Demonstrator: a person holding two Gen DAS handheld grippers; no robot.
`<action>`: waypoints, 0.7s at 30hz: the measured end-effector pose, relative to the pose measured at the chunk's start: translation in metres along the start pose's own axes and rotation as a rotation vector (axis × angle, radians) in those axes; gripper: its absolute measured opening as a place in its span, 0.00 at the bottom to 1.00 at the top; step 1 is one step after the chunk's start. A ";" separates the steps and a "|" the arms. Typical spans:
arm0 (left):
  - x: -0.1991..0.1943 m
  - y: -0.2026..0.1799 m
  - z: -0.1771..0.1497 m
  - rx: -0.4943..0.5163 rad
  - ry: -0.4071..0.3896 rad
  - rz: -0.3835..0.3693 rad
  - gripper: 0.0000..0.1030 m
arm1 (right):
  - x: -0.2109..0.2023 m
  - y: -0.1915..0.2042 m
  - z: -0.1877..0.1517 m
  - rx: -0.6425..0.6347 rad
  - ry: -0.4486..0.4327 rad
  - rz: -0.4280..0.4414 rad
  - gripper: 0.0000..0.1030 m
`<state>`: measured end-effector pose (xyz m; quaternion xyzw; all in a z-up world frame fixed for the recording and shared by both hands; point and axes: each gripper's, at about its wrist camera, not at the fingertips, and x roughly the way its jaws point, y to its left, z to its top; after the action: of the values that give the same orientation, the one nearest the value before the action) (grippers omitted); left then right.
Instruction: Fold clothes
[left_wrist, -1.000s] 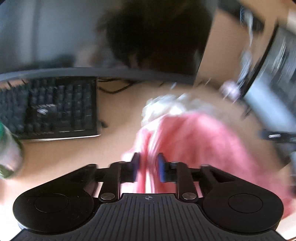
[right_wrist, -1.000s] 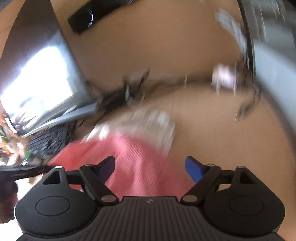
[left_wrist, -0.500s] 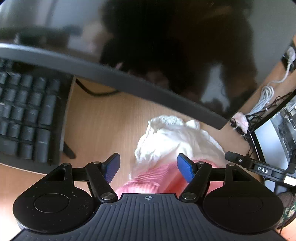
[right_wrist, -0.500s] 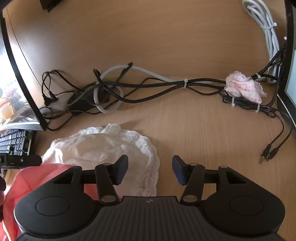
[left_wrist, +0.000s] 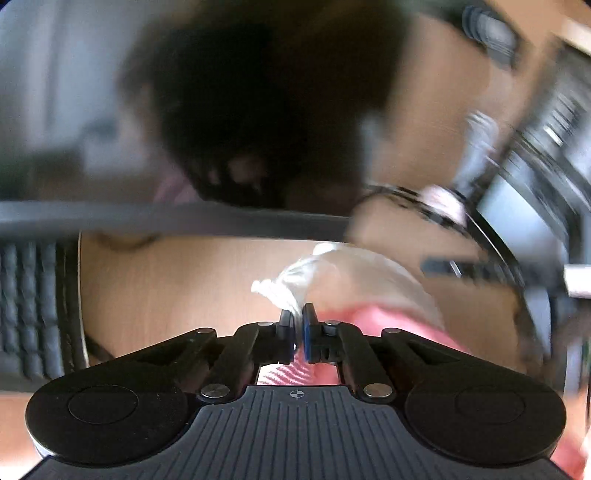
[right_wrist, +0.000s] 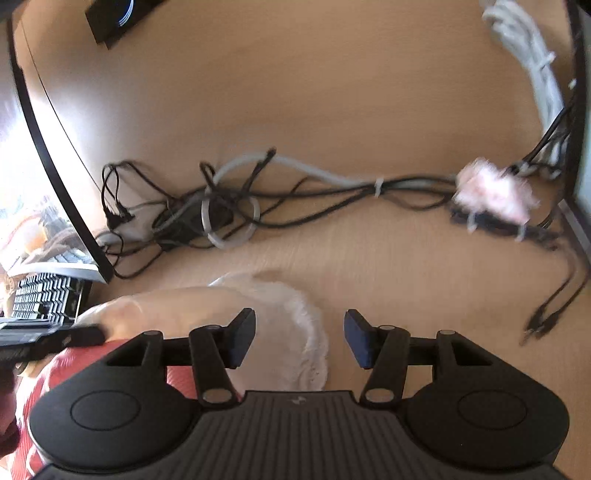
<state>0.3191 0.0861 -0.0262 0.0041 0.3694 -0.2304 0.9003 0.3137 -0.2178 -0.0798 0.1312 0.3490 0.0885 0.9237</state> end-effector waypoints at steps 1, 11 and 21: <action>-0.010 -0.011 -0.006 0.032 0.003 -0.024 0.05 | -0.008 -0.002 0.001 -0.004 -0.020 -0.007 0.58; -0.039 -0.071 -0.088 0.137 0.161 -0.163 0.04 | -0.087 0.041 0.008 -0.118 -0.141 0.085 0.76; -0.066 -0.063 -0.113 0.035 0.163 -0.223 0.15 | 0.011 0.112 -0.015 -0.175 0.131 0.255 0.81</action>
<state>0.1768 0.0770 -0.0539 -0.0026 0.4355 -0.3344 0.8358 0.3033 -0.1058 -0.0633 0.0874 0.3801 0.2436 0.8880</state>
